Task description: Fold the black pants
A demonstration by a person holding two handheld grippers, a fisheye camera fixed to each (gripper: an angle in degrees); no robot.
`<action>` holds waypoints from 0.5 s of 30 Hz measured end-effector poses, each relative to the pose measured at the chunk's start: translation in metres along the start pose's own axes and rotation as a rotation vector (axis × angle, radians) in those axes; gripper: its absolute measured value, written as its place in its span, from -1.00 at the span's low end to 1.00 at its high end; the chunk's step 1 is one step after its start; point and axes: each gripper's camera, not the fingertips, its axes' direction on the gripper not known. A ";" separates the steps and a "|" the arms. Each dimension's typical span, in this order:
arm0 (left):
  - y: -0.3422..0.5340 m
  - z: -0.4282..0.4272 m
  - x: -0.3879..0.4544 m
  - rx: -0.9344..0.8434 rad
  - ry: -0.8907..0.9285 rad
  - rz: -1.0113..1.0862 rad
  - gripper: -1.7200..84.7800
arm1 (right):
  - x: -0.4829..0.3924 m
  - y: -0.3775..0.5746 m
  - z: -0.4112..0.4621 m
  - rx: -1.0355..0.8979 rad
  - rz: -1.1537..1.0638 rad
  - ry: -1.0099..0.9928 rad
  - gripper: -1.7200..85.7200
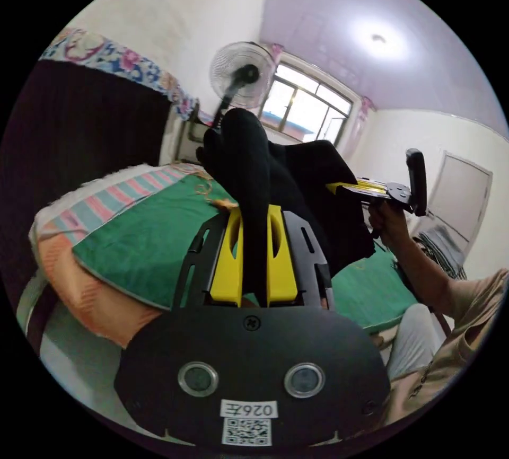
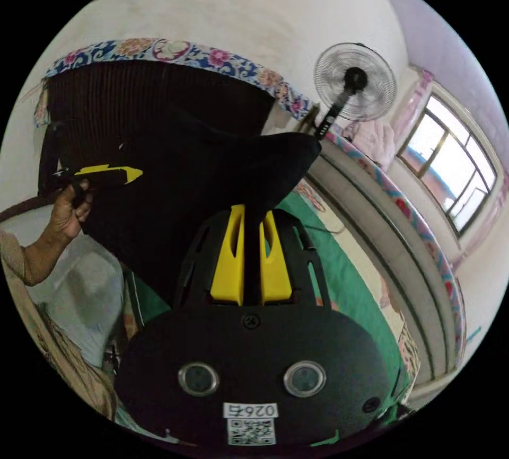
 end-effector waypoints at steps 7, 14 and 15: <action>0.026 -0.050 -0.069 0.137 -0.355 -0.269 -0.78 | -0.183 -0.168 0.178 -0.048 -0.360 -0.084 -0.93; 0.038 -0.021 -0.091 -0.113 -0.357 -0.409 -0.85 | -0.260 -0.281 0.360 -0.177 -0.338 0.039 -0.96; 0.049 -0.039 -0.068 0.010 -0.325 -0.358 -0.93 | -0.259 -0.282 0.364 -0.155 -0.308 0.015 -0.97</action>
